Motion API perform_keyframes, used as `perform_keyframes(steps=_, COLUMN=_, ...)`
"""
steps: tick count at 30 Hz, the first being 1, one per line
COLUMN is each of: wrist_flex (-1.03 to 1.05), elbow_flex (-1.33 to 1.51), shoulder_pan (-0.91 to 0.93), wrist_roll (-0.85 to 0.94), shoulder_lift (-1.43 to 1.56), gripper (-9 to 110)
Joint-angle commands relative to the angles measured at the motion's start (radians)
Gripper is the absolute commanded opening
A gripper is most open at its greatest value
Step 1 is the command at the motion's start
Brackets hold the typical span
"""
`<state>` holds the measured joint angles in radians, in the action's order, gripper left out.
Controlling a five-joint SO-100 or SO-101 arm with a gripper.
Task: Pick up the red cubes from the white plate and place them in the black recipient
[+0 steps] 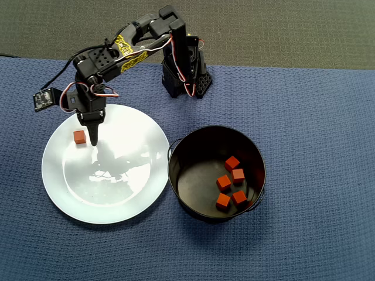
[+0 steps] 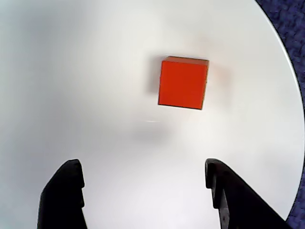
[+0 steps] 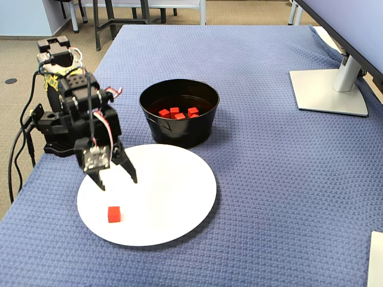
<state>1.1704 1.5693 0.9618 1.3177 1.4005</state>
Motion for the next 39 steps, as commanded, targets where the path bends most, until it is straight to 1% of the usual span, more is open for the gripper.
perform_keyframes(steps=1, wrist_flex=-0.006, elbow_flex=-0.087, shoulder_pan=0.04, wrist_roll=0.032, shoulder_lift=-0.037, gripper=26)
perform_keyframes(steps=10, wrist_flex=0.008, elbow_flex=-0.232, shoulder_pan=0.067, wrist_roll=0.054, shoulder_lift=-0.209, gripper=24)
perform_keyframes(steps=17, wrist_flex=0.012, elbow_flex=-0.304, shoulder_pan=0.061, wrist_roll=0.012, shoulder_lift=-0.273, gripper=19)
perform_keyframes(steps=30, wrist_flex=0.012, elbow_flex=-0.364, shoulder_pan=0.057, wrist_roll=-0.015, shoulder_lift=-0.351, gripper=15)
perform_keyframes(steps=34, wrist_flex=0.011, elbow_flex=-0.367, shoulder_pan=0.055, wrist_roll=-0.028, shoulder_lift=-0.356, gripper=10)
perform_keyframes(steps=37, wrist_flex=-0.002, elbow_flex=-0.367, shoulder_pan=0.054, wrist_roll=-0.046, shoulder_lift=-0.357, gripper=2)
perform_keyframes(steps=39, wrist_flex=-0.002, elbow_flex=-0.367, shoulder_pan=0.054, wrist_roll=-0.061, shoulder_lift=-0.351, gripper=0)
